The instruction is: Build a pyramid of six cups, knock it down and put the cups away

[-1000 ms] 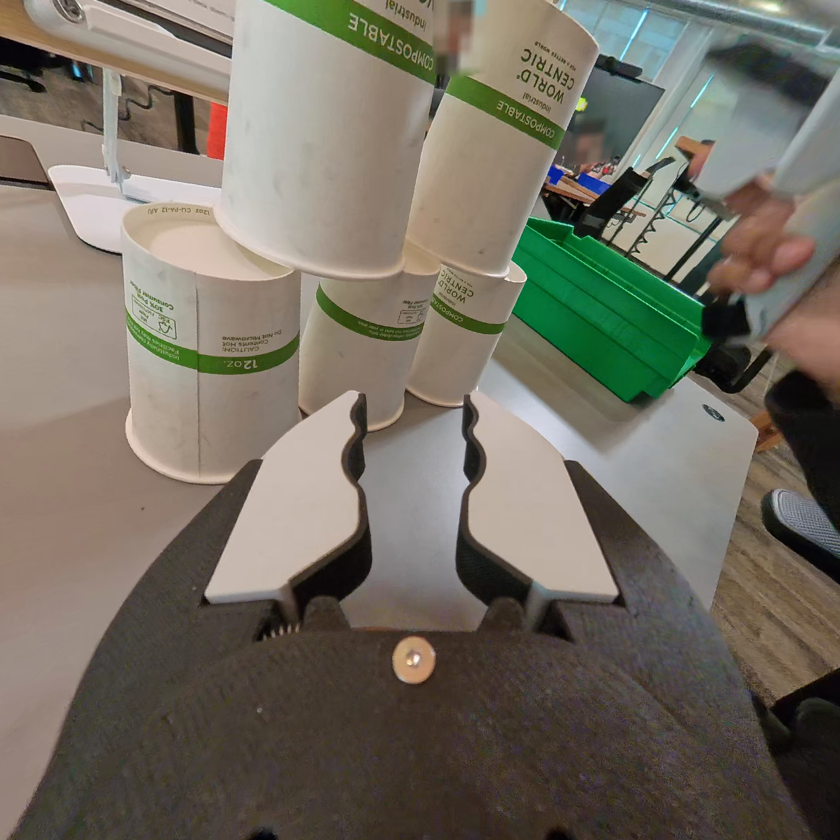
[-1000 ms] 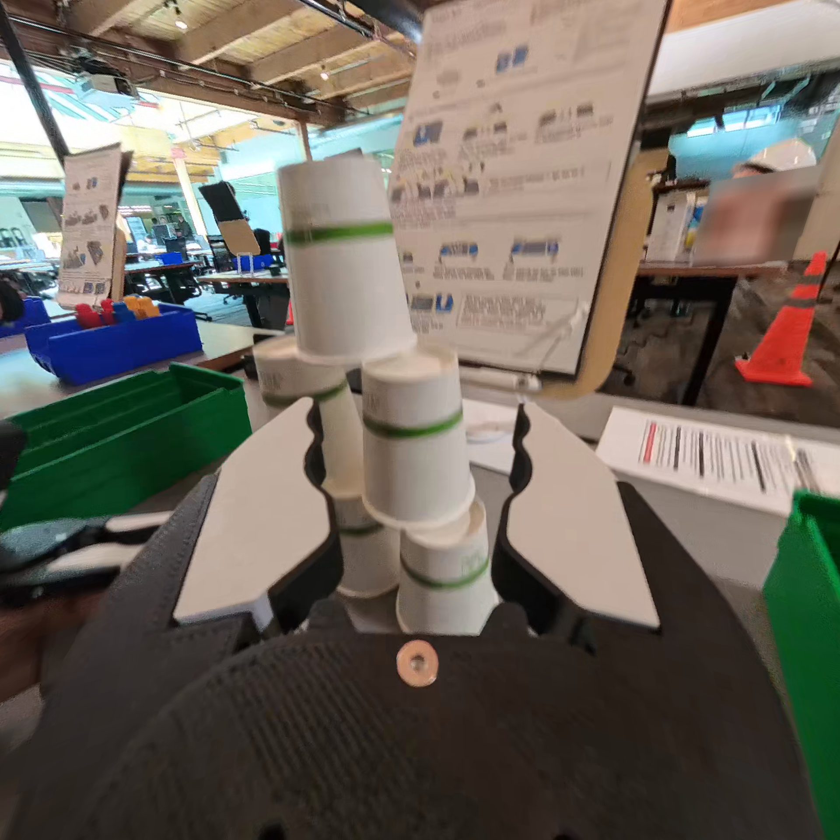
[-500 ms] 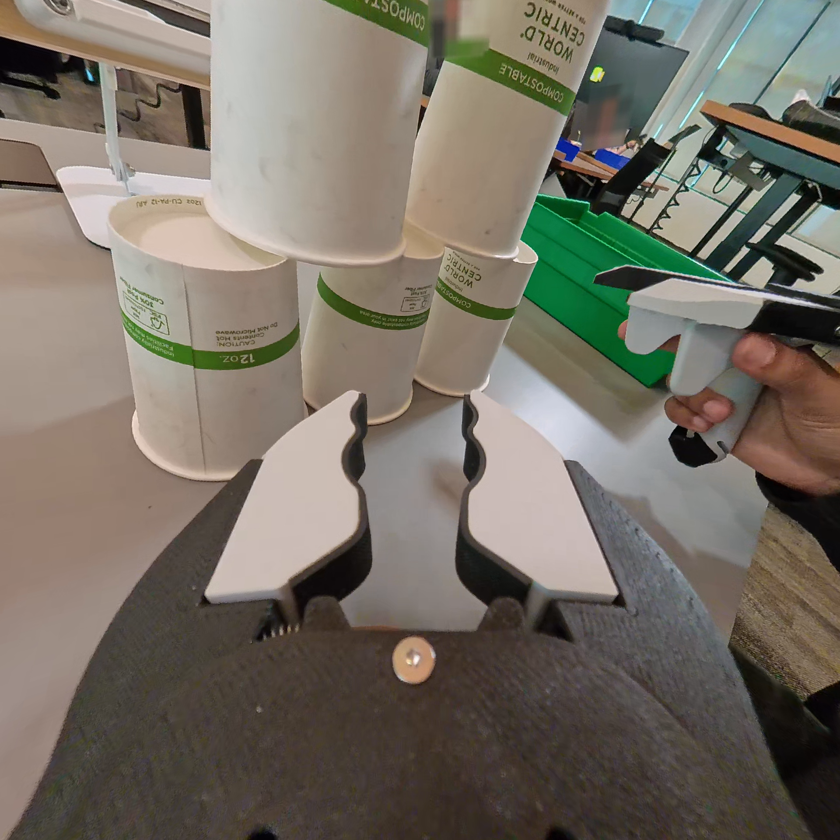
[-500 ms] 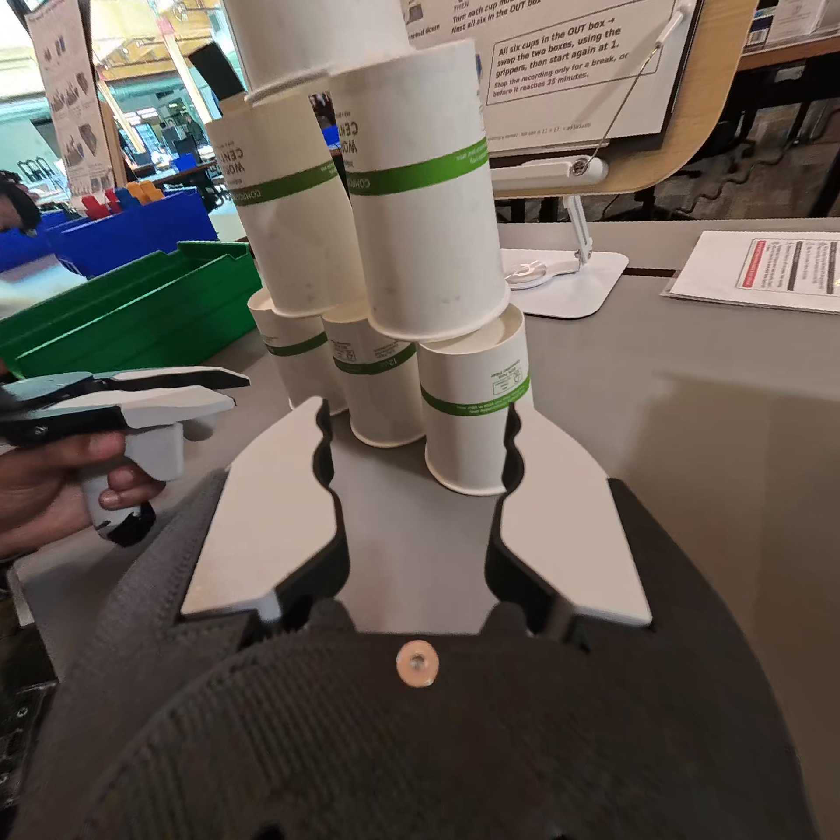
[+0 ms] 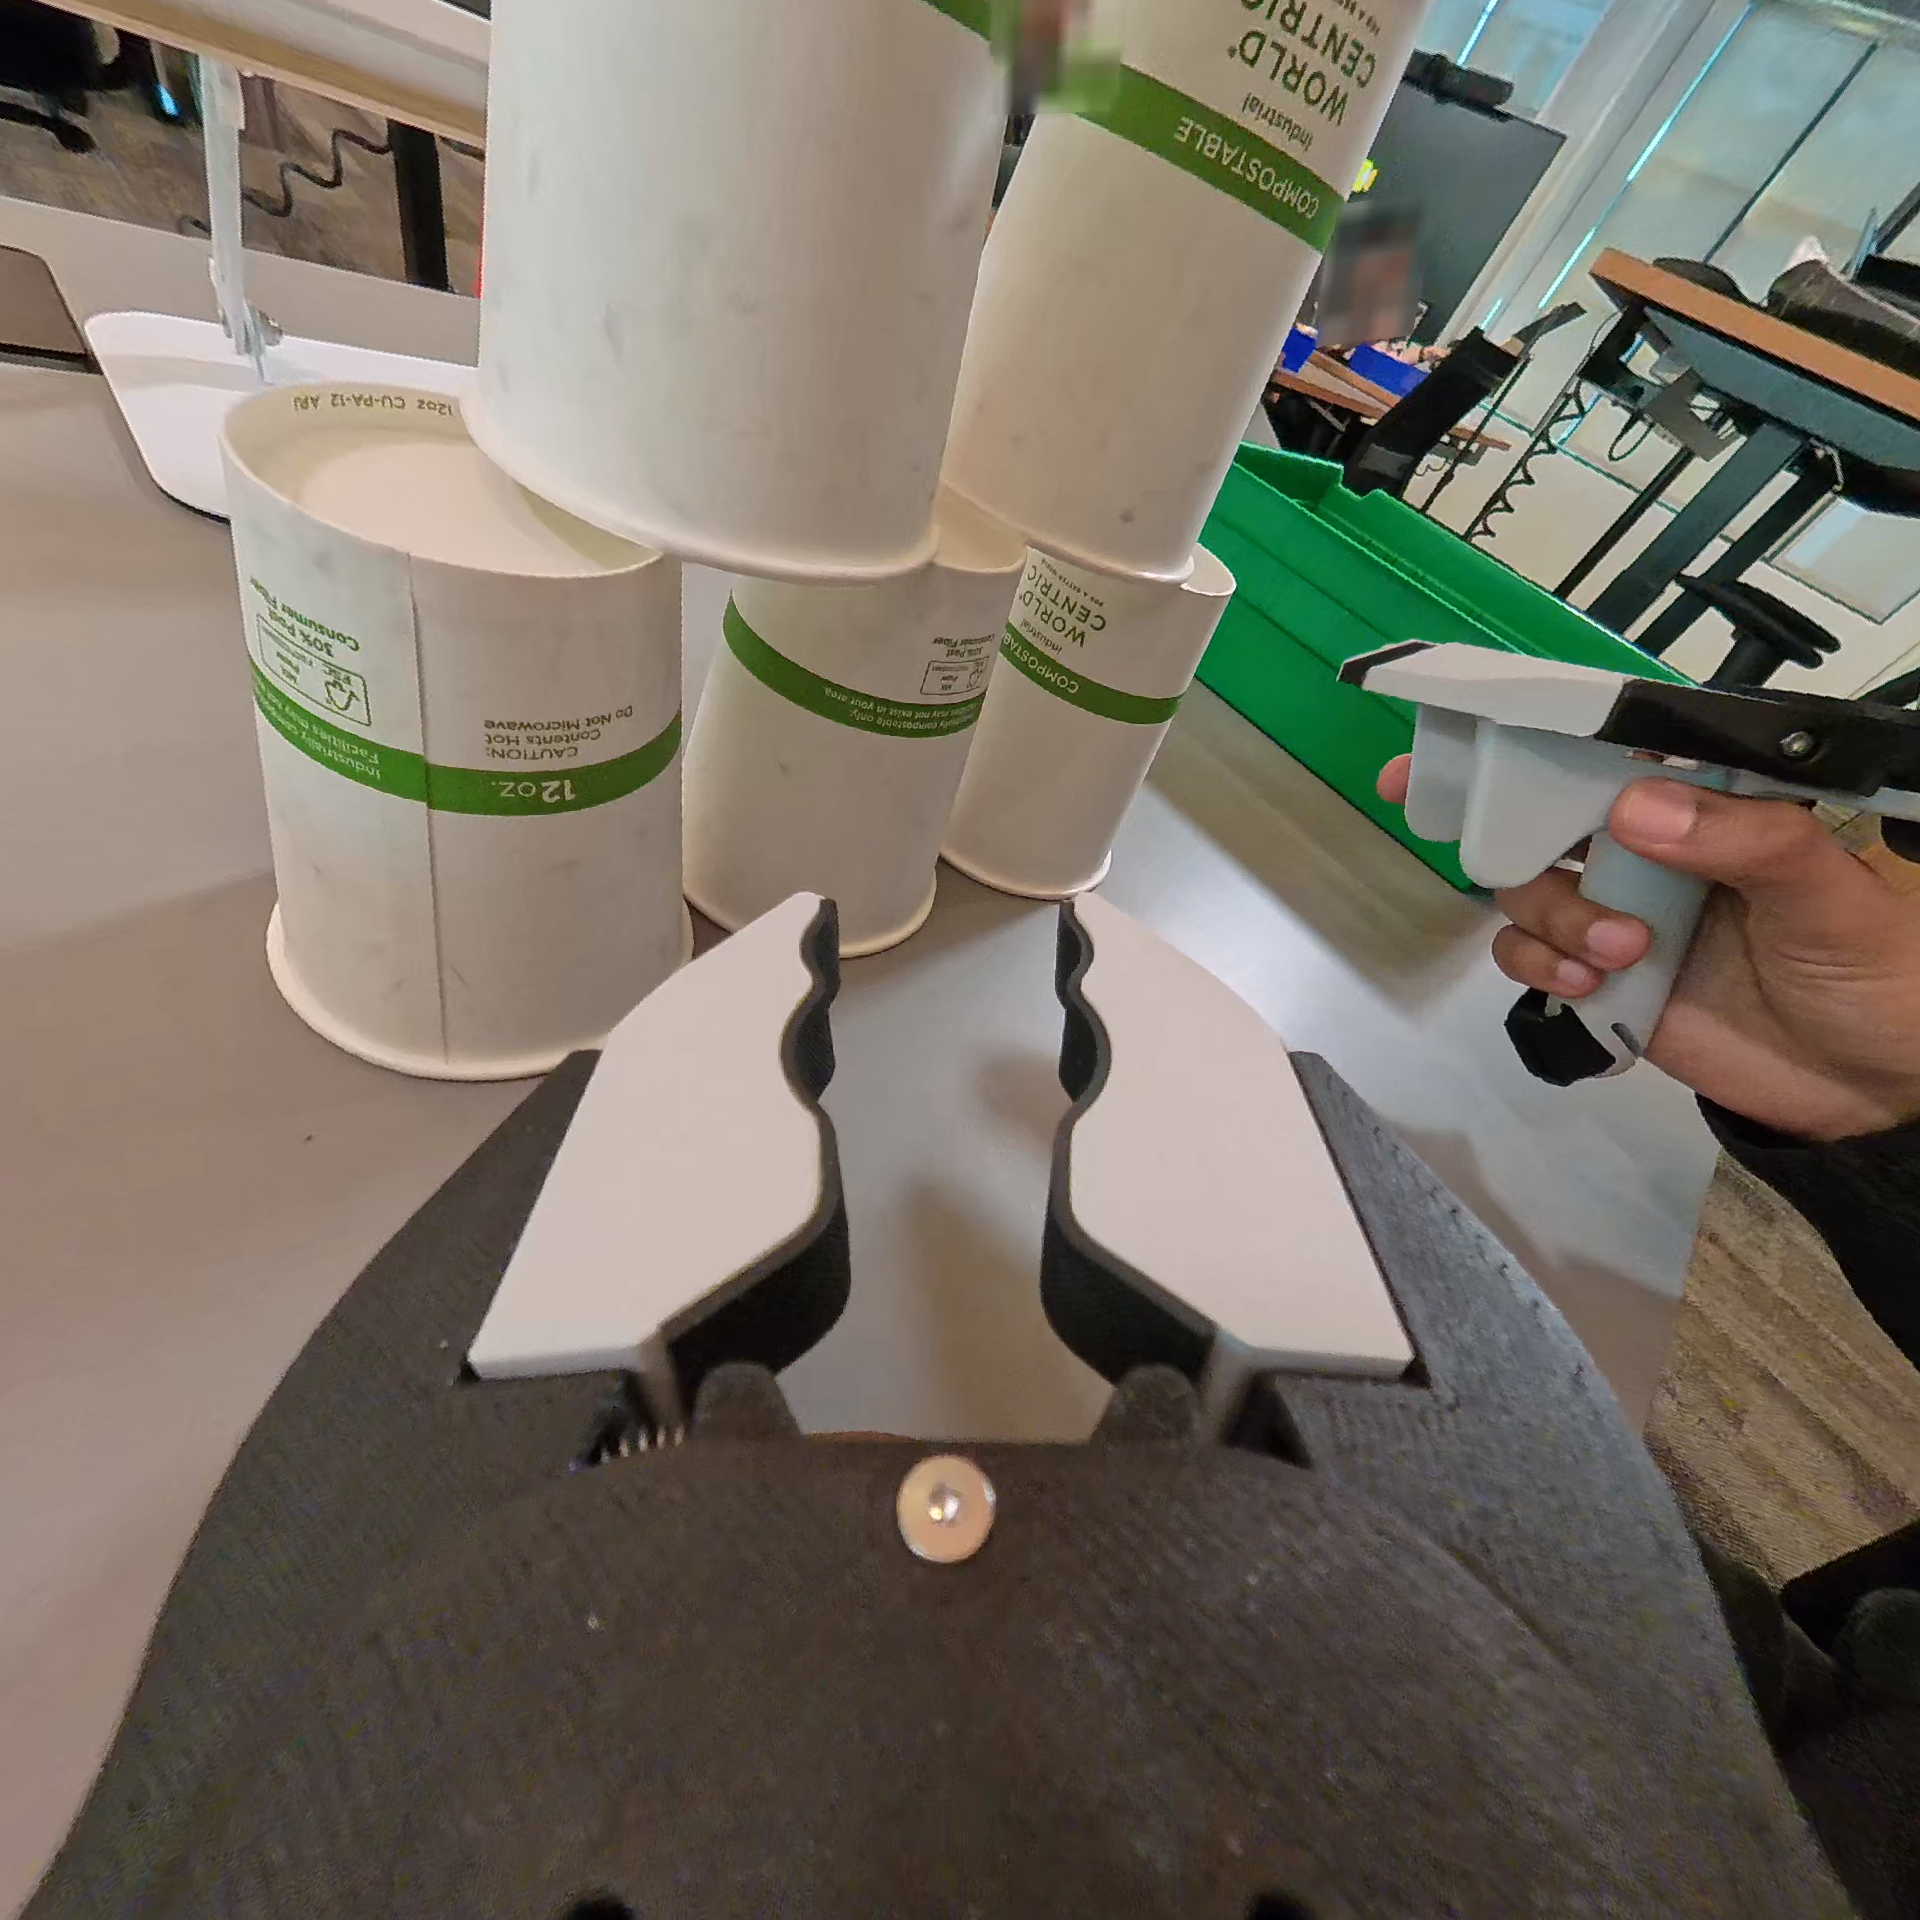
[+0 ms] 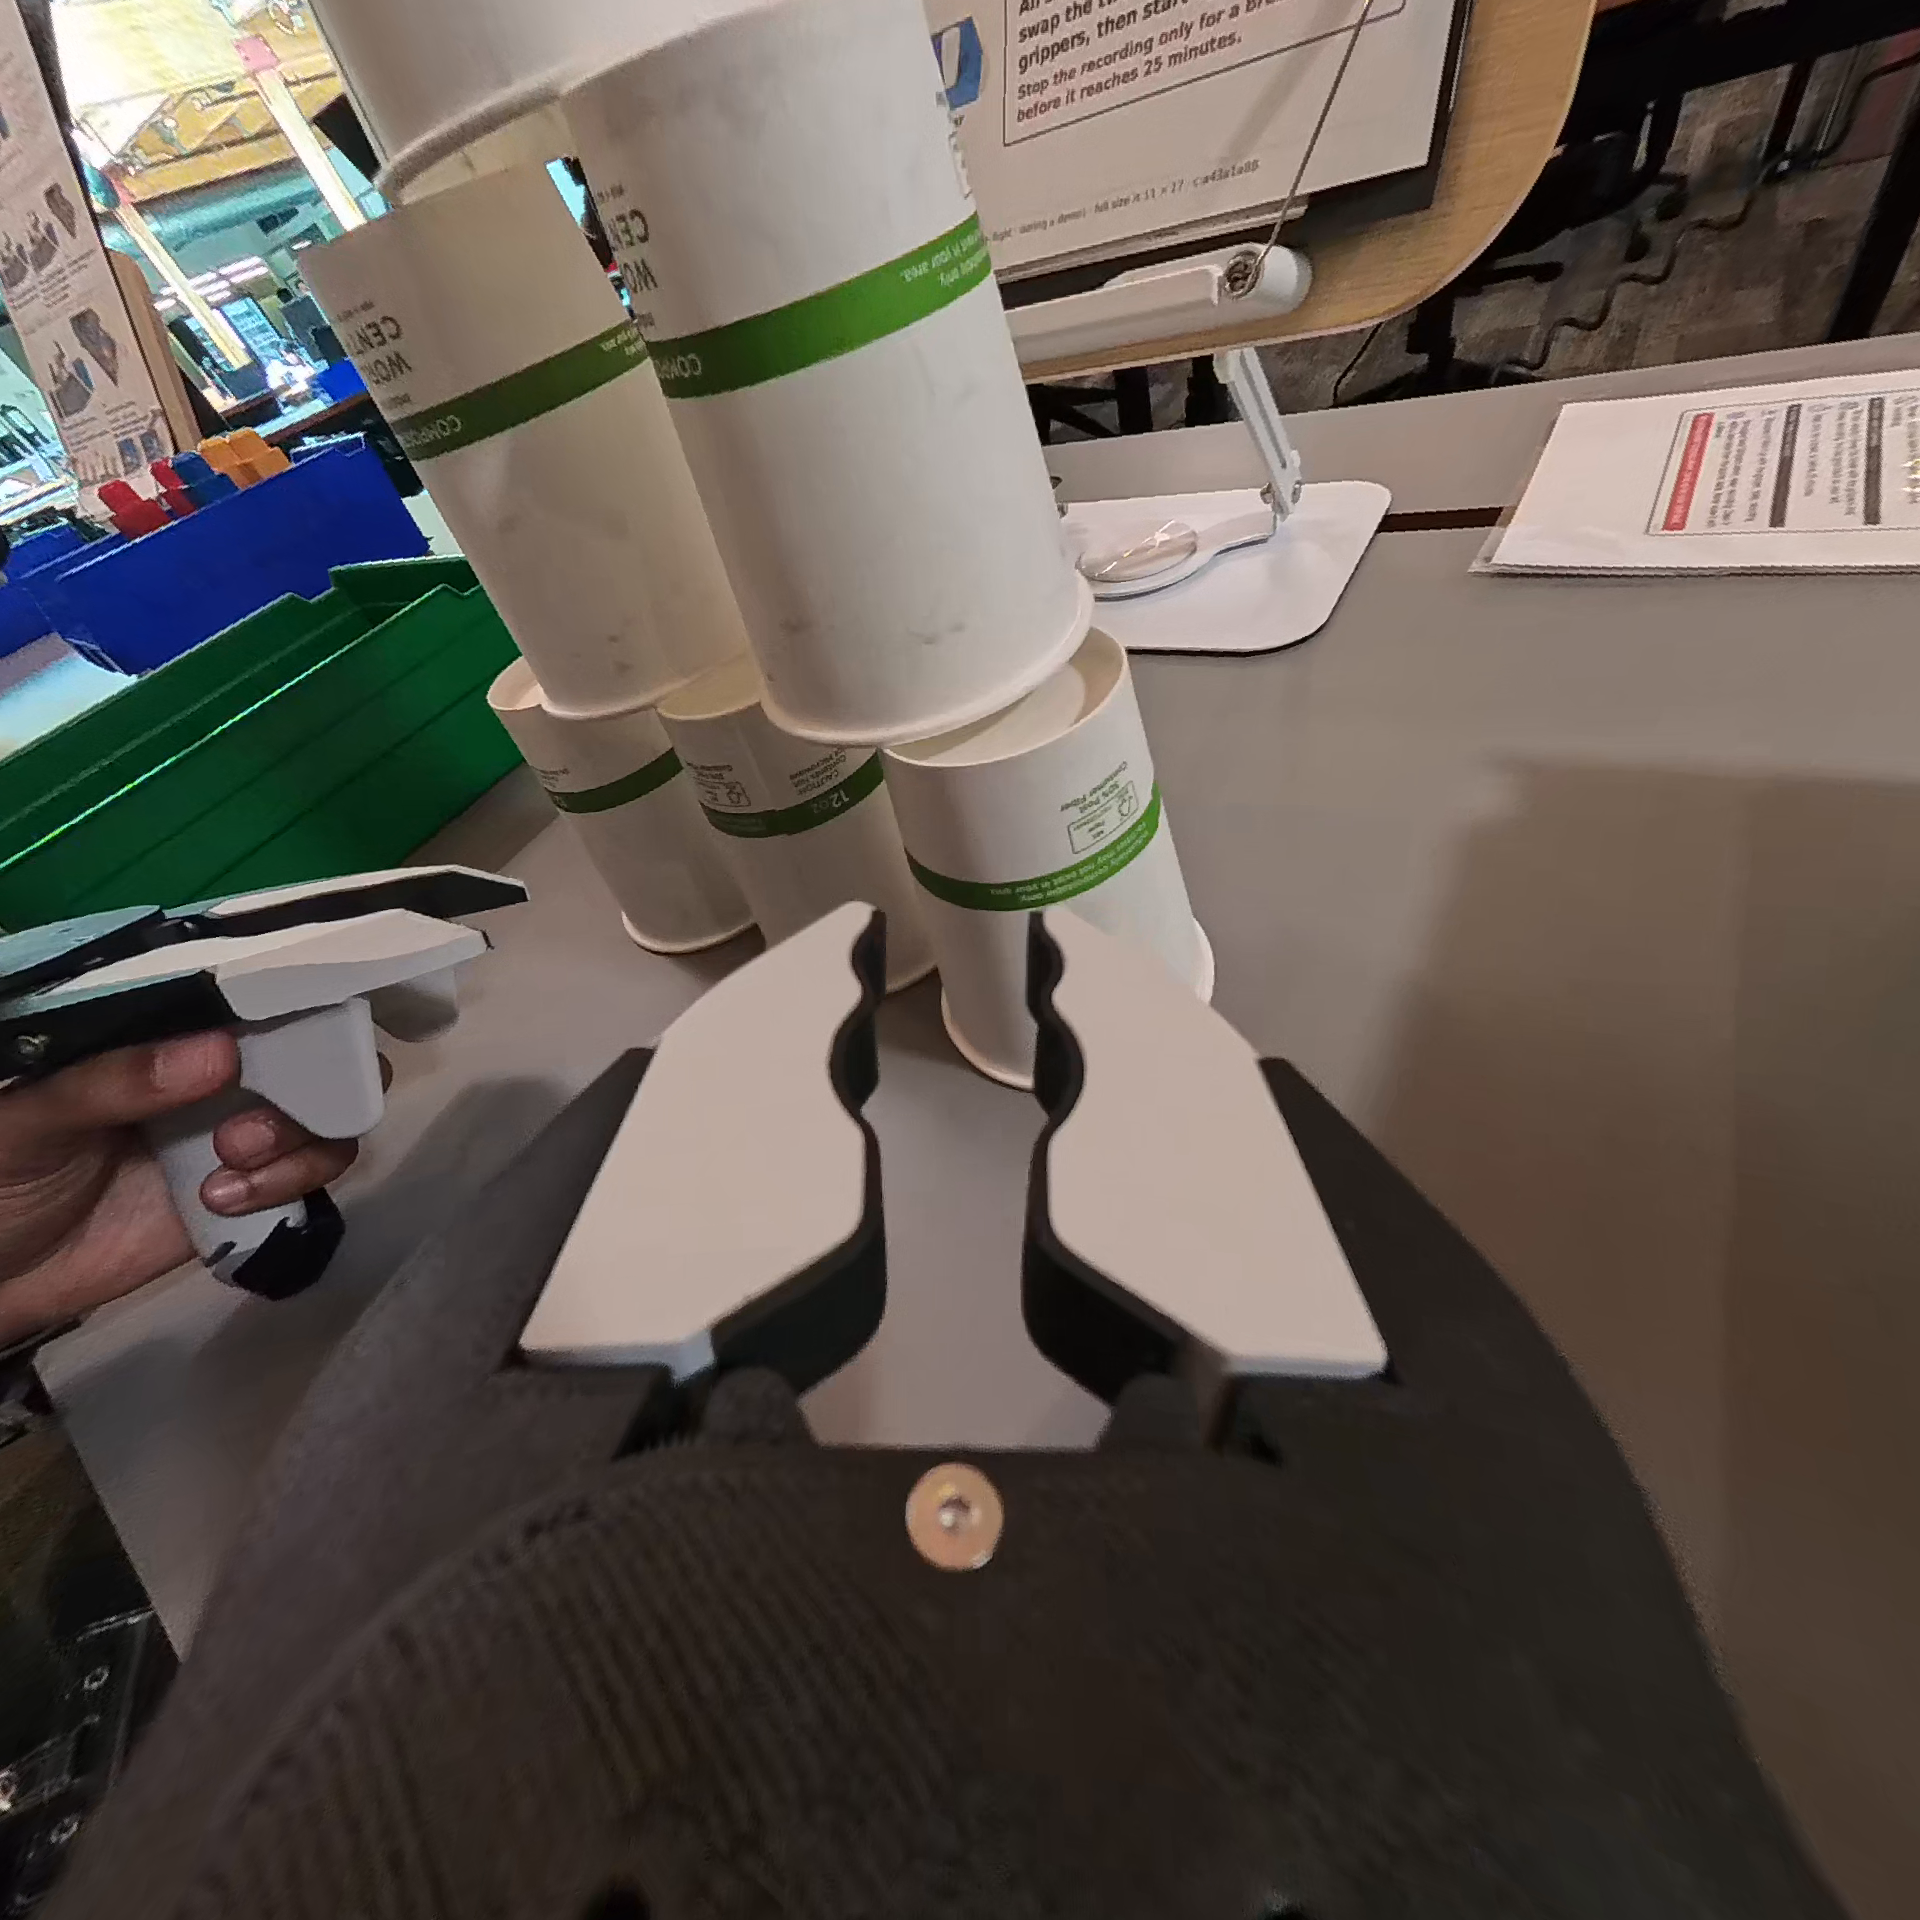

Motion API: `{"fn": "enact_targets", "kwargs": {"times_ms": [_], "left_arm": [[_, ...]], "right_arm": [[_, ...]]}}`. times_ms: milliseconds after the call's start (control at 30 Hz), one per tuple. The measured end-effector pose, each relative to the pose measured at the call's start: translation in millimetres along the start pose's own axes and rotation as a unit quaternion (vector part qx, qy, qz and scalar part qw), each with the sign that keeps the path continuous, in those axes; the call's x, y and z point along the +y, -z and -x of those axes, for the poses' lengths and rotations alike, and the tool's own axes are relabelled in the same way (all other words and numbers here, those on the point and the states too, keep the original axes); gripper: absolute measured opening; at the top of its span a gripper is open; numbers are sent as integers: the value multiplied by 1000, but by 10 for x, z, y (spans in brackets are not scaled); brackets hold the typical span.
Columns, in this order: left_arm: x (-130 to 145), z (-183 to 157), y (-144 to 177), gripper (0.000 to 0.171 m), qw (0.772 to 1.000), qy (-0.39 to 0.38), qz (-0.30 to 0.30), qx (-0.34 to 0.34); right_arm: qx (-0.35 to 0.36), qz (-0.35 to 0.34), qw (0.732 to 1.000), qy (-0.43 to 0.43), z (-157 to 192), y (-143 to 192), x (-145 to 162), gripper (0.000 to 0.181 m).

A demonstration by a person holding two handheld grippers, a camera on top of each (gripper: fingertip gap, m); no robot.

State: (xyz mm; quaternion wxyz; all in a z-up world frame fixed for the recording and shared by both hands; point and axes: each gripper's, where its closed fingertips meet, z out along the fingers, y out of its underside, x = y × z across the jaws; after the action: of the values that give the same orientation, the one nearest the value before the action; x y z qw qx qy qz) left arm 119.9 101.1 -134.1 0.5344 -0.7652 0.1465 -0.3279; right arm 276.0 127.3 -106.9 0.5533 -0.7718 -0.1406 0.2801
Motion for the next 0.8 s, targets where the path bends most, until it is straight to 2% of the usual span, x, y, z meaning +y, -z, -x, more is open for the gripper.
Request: {"fn": "enact_targets", "kwargs": {"times_ms": [200,800], "left_arm": [[7,9,-2,41,1000,4,1,0],[8,23,-1,41,1000,6,2,-2]], "right_arm": [[-5,4,1000,3,28,-10,14,17],[-15,9,1000,-8,48,-22,40,18]]}}
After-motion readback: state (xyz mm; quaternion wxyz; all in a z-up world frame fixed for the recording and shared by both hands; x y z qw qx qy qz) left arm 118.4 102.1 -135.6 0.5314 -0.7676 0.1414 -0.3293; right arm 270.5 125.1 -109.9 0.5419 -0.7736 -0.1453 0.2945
